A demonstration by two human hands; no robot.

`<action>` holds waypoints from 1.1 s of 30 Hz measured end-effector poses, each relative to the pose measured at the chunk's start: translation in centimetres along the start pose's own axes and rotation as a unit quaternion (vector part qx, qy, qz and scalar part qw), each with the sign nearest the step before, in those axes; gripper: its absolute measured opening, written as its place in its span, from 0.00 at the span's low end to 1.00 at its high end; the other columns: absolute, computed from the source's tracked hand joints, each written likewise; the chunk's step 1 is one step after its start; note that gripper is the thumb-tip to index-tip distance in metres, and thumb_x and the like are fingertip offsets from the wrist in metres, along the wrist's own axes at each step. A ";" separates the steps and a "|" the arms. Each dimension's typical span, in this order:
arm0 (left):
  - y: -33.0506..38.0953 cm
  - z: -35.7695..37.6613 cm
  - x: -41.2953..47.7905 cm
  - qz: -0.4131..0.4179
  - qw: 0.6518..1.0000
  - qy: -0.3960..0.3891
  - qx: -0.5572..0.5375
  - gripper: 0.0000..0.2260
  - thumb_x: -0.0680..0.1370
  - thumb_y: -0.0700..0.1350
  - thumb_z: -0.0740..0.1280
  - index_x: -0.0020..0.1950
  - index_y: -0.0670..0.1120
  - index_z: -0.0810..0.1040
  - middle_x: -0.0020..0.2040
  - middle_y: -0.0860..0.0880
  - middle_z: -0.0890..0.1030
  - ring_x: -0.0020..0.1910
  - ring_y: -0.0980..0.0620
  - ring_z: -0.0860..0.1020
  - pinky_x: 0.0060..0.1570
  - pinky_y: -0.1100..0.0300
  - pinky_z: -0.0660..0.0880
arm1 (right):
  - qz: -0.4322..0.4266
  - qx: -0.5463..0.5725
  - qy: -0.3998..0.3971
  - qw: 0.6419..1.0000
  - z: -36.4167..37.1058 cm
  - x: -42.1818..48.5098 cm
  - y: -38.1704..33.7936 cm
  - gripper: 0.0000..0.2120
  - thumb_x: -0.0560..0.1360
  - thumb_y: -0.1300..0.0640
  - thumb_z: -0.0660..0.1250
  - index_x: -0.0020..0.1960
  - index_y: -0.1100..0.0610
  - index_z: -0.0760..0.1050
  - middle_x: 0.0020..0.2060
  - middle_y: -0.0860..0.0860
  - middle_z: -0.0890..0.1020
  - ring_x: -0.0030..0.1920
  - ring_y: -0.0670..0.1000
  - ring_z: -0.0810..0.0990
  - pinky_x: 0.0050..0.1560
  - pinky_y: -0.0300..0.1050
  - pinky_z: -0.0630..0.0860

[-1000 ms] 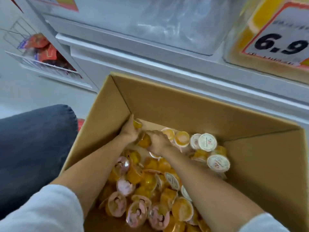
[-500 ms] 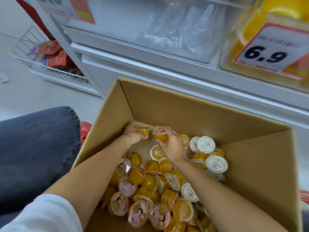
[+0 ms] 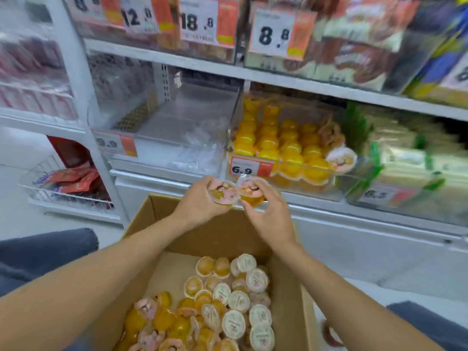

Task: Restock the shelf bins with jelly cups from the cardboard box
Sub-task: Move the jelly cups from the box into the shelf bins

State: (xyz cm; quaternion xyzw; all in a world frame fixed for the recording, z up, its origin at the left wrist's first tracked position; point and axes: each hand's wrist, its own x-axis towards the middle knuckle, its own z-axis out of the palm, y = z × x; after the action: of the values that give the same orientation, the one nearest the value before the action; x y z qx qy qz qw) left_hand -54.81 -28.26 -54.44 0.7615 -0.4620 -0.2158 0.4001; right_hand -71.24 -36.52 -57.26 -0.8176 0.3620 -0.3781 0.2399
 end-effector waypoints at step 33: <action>13.0 12.6 29.9 0.260 0.893 0.204 0.306 0.29 0.73 0.57 0.70 0.72 0.53 0.67 0.74 0.46 0.66 0.74 0.44 0.61 0.71 0.42 0.56 | 0.092 -0.418 0.033 0.903 -8.8 27.5 13.2 0.16 0.81 0.57 0.58 0.68 0.52 0.72 0.64 0.56 0.76 0.67 0.59 0.70 0.66 0.54 0.65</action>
State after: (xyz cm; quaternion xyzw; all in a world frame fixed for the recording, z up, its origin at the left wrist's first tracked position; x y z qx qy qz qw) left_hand -56.15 -62.94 -50.13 0.7263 -0.5950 0.2076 0.2748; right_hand -71.20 -67.03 -48.62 -0.7929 0.5683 -0.1946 -0.1020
